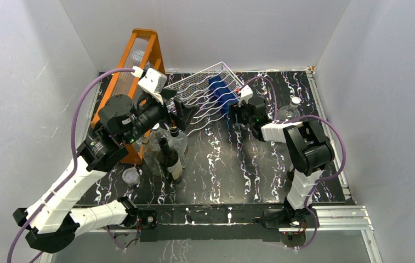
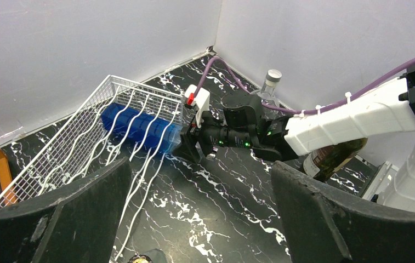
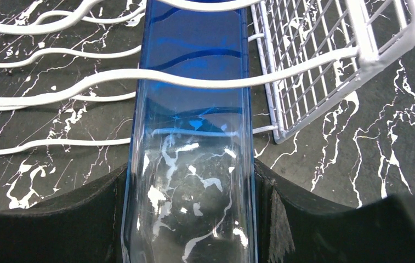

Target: Put the wine bottle on the wine rack

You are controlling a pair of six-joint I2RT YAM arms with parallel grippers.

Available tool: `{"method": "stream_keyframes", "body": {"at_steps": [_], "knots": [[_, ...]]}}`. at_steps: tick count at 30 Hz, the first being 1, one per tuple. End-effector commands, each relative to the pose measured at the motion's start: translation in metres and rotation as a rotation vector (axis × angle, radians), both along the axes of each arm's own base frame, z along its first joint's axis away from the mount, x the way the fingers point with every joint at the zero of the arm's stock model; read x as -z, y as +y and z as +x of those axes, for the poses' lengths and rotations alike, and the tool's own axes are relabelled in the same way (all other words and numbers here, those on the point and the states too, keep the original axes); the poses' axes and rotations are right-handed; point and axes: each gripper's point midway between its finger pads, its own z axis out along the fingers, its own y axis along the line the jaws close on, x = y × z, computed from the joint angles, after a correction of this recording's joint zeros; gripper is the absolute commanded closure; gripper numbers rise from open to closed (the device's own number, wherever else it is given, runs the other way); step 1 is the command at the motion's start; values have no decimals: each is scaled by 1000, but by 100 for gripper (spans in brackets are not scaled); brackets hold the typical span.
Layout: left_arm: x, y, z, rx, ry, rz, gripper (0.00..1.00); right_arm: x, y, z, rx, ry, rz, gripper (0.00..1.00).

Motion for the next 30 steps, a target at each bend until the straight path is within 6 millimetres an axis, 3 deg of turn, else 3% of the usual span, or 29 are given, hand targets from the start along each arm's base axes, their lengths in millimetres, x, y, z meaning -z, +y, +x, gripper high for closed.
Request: {"method": "stream_keyframes", "body": {"at_steps": [1,6,13,22,27,30], "knots": [[-25,8,-10,11,-35,-51,3,-93,14,41,4,-262,101,62],[-25,8,-11,13,-34,-50,3,-83,10,41,9,-235,79,41],[-22,7,-12,17,-26,-42,3,-69,6,43,-2,-193,13,29],[-19,7,-12,21,-18,-34,3,-68,-6,39,20,-178,-4,12],[-17,9,-13,21,-15,-29,3,-84,-8,29,13,-185,24,12],[-17,9,-15,23,-16,-32,3,-109,-12,18,31,-196,59,13]]}}
